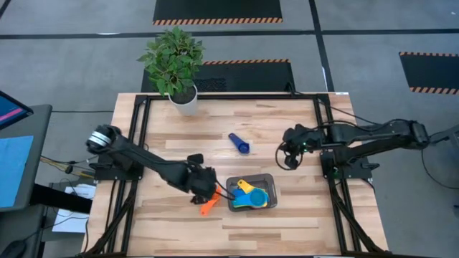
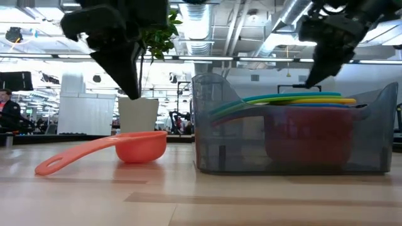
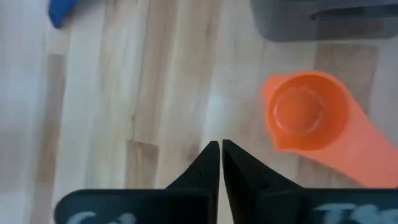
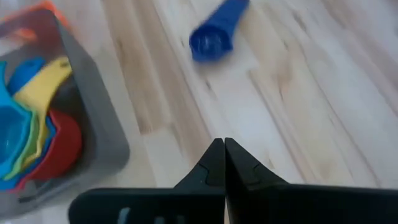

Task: Nest measuring cups in basket
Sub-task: Stack the orange measuring cup on top of the light blue measuring cup in the black bin

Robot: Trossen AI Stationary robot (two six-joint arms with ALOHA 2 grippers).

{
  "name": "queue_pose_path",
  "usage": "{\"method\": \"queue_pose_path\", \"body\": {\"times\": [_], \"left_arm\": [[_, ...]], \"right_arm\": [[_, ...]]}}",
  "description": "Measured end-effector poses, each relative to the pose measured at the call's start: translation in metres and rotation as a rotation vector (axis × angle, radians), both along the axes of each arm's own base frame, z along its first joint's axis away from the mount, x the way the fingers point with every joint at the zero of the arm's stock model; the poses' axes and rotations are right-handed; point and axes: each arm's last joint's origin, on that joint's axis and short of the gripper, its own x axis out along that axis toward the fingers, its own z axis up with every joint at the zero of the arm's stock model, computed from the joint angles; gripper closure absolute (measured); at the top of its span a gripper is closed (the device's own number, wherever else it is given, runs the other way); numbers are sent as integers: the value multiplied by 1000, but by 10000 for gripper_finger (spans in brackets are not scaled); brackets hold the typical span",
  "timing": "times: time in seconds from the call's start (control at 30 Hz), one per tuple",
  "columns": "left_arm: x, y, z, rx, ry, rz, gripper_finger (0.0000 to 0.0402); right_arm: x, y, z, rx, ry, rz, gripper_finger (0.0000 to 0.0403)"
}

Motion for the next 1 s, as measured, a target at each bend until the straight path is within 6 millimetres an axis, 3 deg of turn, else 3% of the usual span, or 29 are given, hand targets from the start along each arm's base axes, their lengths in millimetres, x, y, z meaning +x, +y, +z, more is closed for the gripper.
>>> {"method": "queue_pose_path", "body": {"times": [0.2,0.37,0.5,1.0], "left_arm": [[23,-17,1,-33,105,-25,326],[25,-24,1,-35,85,7,253],[25,-25,1,-56,62,72,217],[22,-24,-29,-64,69,165,212]], "right_arm": [[-17,7,-1,-32,88,-48,394],[-21,13,-3,-13,114,-46,394],[-22,20,-3,-13,116,-7,394],[-23,41,-2,-17,102,127,390]]}}
